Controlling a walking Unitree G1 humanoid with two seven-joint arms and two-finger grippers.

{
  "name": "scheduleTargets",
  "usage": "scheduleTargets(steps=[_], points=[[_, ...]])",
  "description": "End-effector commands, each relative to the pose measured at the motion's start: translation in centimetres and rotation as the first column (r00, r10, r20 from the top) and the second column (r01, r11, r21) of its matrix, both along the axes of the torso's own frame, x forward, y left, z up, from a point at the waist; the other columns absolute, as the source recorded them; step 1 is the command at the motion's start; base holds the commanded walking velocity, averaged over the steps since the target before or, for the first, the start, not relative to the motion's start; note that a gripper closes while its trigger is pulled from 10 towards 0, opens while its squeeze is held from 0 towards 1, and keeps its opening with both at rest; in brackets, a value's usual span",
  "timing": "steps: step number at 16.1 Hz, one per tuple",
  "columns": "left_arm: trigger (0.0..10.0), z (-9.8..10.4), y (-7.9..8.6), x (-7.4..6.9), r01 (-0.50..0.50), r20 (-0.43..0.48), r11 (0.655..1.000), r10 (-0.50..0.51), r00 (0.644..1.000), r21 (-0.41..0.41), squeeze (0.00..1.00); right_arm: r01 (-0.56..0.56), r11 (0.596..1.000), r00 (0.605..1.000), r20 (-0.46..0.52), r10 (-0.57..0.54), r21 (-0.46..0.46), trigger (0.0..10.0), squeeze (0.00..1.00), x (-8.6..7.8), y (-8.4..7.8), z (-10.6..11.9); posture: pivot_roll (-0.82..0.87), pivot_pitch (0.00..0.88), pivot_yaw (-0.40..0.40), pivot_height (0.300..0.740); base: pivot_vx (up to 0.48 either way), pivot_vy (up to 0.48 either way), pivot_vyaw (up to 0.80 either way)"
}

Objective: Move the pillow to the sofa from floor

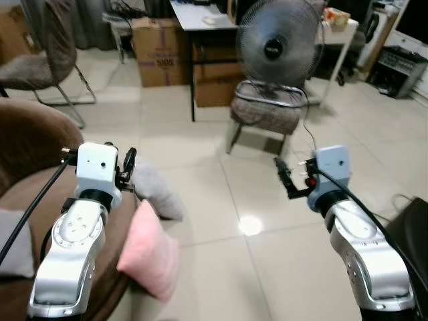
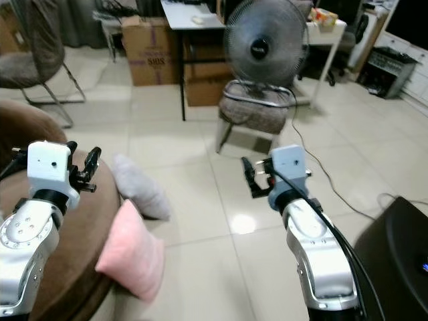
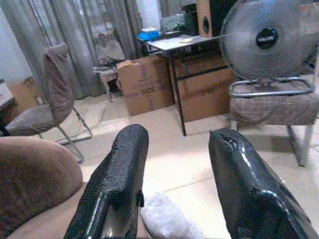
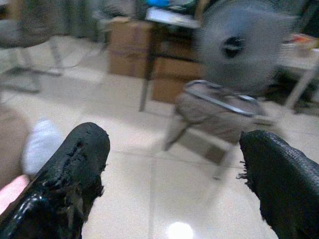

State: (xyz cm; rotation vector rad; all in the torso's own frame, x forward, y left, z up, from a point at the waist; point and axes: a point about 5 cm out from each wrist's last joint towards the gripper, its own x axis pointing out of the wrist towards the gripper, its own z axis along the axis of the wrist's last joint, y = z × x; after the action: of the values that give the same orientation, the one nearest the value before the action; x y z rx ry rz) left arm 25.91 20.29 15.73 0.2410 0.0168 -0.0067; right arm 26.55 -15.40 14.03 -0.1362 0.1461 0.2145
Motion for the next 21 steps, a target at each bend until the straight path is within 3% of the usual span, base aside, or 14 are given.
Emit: scheduleTargets(steps=[1, 5, 12, 21], points=[[10.0, -0.13, 0.59, -0.07, -0.02, -0.009, 1.0, 0.02, 1.0, 0.012, 0.0, -0.053, 0.999, 0.998, 0.019, 0.053, -0.004, 10.0, 0.0, 0.18, 0.89, 0.61, 0.05, 0.0, -0.025, 0.74, 0.337, 0.0, 0.8], [10.0, -0.14, 0.92, -0.06, -0.028, -0.008, 0.999, 0.028, 1.0, 0.024, 0.0, -0.079, 0.997, 0.997, 0.018, 0.078, 0.017, 10.0, 0.0, -0.02, 1.08, 0.5, 0.05, 0.0, -0.025, 0.74, 0.337, 0.0, 0.73], [10.0, -0.01, 0.87, 0.54, 0.019, -0.017, 0.998, -0.018, 1.0, 0.052, 0.0, -0.027, 0.997, 1.0, 0.009, 0.026, 0.078, 10.0, 0.0, -0.53, 0.58, -0.05, 0.05, 0.0, 0.023, 0.74, 0.332, 0.0, 0.0], [10.0, -0.75, 0.85, 0.57, 0.025, -0.051, 0.997, -0.022, 0.998, 0.069, 0.0, -0.026, 0.998, 1.0, -0.004, 0.027, 0.063, 10.0, 0.0, -0.58, 0.29, -0.3, 0.05, 0.0, 0.012, 0.74, 0.237, 0.0, 0.0]])
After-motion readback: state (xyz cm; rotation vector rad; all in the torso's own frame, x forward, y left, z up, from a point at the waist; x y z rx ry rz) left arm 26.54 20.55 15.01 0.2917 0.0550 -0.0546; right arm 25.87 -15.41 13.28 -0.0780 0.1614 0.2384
